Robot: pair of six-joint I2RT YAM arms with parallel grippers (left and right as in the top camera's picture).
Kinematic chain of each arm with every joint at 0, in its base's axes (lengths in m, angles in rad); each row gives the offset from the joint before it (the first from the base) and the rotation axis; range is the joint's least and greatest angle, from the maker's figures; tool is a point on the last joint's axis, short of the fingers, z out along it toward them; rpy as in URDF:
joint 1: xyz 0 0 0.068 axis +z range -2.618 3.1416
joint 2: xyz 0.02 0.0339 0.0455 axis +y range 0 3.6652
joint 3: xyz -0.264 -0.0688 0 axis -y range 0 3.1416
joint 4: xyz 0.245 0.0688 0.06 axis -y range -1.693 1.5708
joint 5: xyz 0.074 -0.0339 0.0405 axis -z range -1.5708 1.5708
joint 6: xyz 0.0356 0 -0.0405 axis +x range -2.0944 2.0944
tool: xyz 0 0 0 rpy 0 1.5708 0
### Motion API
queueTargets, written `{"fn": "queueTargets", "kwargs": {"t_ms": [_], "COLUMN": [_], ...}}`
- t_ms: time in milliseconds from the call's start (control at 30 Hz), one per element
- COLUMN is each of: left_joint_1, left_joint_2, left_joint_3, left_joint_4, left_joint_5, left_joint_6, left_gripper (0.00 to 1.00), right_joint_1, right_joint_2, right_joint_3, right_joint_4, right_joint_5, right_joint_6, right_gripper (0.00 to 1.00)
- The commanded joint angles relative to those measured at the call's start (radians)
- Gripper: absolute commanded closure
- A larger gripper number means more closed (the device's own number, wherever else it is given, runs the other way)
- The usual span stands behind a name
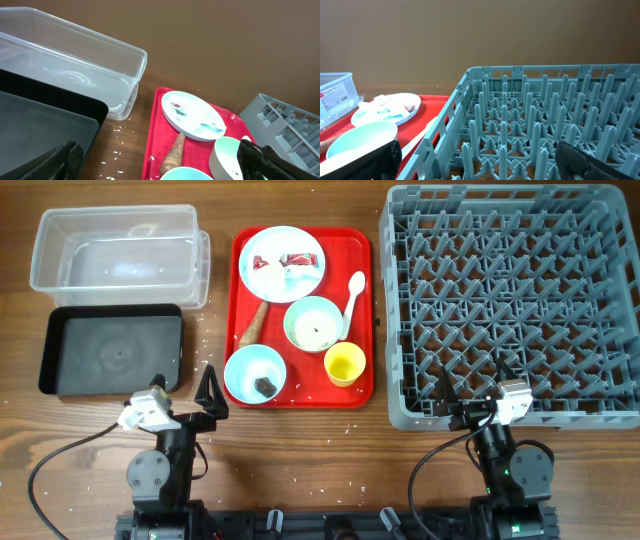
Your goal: Sort waste into correct bins and load items into the dishwasher rack
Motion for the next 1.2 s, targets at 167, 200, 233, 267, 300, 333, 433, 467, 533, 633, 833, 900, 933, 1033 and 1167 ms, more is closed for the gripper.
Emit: {"fn": "queueTargets", "kwargs": {"t_ms": [167, 200, 233, 267, 300, 333, 433, 467, 533, 633, 833, 900, 933, 1033, 1167], "left_joint_1": [-0.005, -0.005, -0.005, -0.005, -0.005, -0.005, -0.005, -0.005, -0.005, -0.005, -0.005, -0.005, -0.005, -0.005, -0.005], "left_joint_2": [-0.007, -0.007, -0.007, -0.007, -0.007, -0.007, -0.007, -0.007, -0.007, -0.007, -0.007, -0.007, -0.007, -0.007, -0.007], "left_joint_3": [-0.006, -0.006, -0.006, -0.006, -0.006, -0.006, -0.006, -0.006, -0.006, -0.006, -0.006, -0.006, -0.006, -0.006, -0.006], "left_joint_4": [-0.001, -0.001, -0.001, -0.001, -0.001, -0.001, -0.001, -0.001, -0.001, -0.001, -0.001, -0.001, -0.001, -0.001, -0.001], "left_joint_5": [0.013, 0.012, 0.012, 0.012, 0.012, 0.012, 0.012, 0.012, 0.012, 0.013, 0.012, 0.012, 0.012, 0.012, 0.012], "left_joint_6": [0.019, 0.019, 0.019, 0.019, 0.019, 0.019, 0.019, 0.019, 0.019, 0.019, 0.019, 0.019, 0.019, 0.019, 0.019], "left_gripper": [0.0, 0.0, 0.0, 0.0, 0.0, 0.0, 0.0, 0.0, 0.0, 0.0, 0.0, 0.0, 0.0, 0.0, 0.0], "right_joint_1": [-0.004, -0.004, -0.004, -0.004, -0.004, -0.004, -0.004, -0.004, -0.004, -0.004, -0.004, -0.004, -0.004, -0.004, -0.004], "right_joint_2": [-0.003, -0.003, -0.003, -0.003, -0.003, -0.003, -0.003, -0.003, -0.003, -0.003, -0.003, -0.003, -0.003, -0.003, -0.003], "right_joint_3": [-0.002, -0.002, -0.002, -0.002, -0.002, -0.002, -0.002, -0.002, -0.002, -0.002, -0.002, -0.002, -0.002, -0.002, -0.002], "right_joint_4": [0.003, 0.003, 0.003, 0.003, 0.003, 0.003, 0.003, 0.003, 0.003, 0.003, 0.003, 0.003, 0.003, 0.003, 0.034], "right_joint_5": [-0.011, -0.011, -0.011, -0.011, -0.011, -0.011, -0.011, -0.011, -0.011, -0.011, -0.011, -0.011, -0.011, -0.011, 0.015], "right_joint_6": [0.012, 0.012, 0.013, 0.012, 0.012, 0.012, 0.012, 0.012, 0.012, 0.012, 0.012, 0.012, 0.012, 0.012, 0.005], "right_gripper": [0.0, 0.0, 0.0, 0.0, 0.0, 0.0, 0.0, 0.0, 0.0, 0.0, 0.0, 0.0, 0.0, 0.0, 0.0]}}
